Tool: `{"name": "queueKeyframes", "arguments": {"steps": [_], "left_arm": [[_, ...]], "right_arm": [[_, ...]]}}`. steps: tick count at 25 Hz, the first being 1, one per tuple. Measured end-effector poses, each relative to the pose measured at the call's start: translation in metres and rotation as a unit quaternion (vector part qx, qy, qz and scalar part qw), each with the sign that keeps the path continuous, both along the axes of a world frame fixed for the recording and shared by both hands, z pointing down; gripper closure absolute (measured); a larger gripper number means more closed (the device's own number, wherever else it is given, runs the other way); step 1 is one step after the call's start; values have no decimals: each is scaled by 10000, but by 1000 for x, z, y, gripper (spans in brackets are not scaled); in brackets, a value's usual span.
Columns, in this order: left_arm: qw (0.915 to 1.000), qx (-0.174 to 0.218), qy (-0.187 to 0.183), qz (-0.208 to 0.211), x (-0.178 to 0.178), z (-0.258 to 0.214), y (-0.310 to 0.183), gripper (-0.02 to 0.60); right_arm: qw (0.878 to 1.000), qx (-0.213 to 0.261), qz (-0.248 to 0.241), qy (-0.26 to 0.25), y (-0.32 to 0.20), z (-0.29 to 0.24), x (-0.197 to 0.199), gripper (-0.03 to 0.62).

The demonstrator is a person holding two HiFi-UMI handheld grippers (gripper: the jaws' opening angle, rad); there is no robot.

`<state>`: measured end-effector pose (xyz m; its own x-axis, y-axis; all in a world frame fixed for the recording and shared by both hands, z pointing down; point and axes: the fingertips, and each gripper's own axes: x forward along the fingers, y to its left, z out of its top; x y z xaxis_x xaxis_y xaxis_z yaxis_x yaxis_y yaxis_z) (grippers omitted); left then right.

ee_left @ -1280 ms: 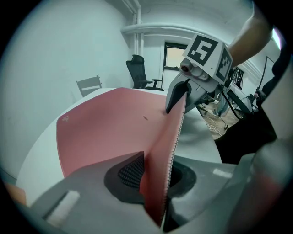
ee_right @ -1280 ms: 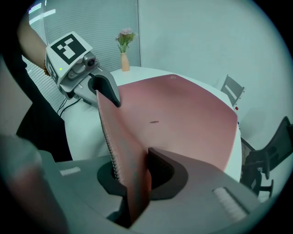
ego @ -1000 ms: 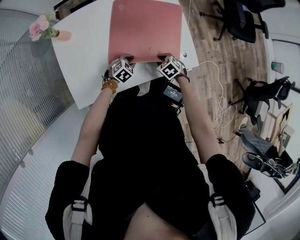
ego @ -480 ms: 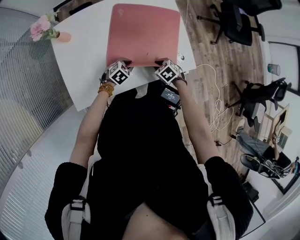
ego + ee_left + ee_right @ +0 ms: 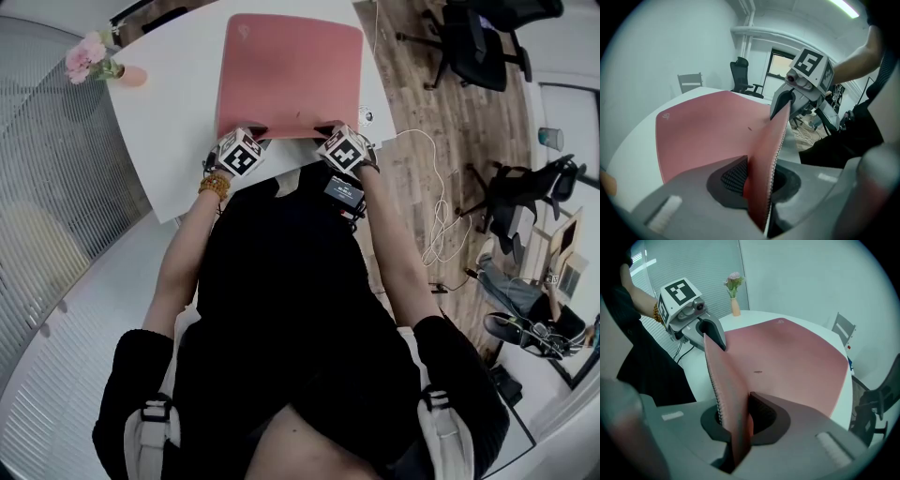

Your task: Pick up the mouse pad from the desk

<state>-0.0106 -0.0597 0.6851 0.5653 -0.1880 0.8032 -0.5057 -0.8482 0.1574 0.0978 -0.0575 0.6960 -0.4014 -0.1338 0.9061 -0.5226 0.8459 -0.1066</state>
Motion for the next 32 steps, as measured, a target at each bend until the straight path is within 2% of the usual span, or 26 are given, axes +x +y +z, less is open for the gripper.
{"name": "queueKeyframes", "arguments": {"steps": [6, 11, 23, 32], "left_arm": [[9992, -10, 331, -204, 1, -19, -1, 522], [9969, -267, 638, -363, 1, -36, 6, 522], [9919, -545, 1030, -507, -4, -62, 31, 523], [9879, -633, 1327, -503, -4, -81, 47, 523]], "right_arm": [[9997, 149, 97, -159, -2, -20, -1, 546], [9997, 128, 38, -200, 1, -36, -3, 545], [9979, -150, 292, -560, 23, -65, -11, 536], [9969, -61, 253, -740, 35, -87, -14, 542]]}}
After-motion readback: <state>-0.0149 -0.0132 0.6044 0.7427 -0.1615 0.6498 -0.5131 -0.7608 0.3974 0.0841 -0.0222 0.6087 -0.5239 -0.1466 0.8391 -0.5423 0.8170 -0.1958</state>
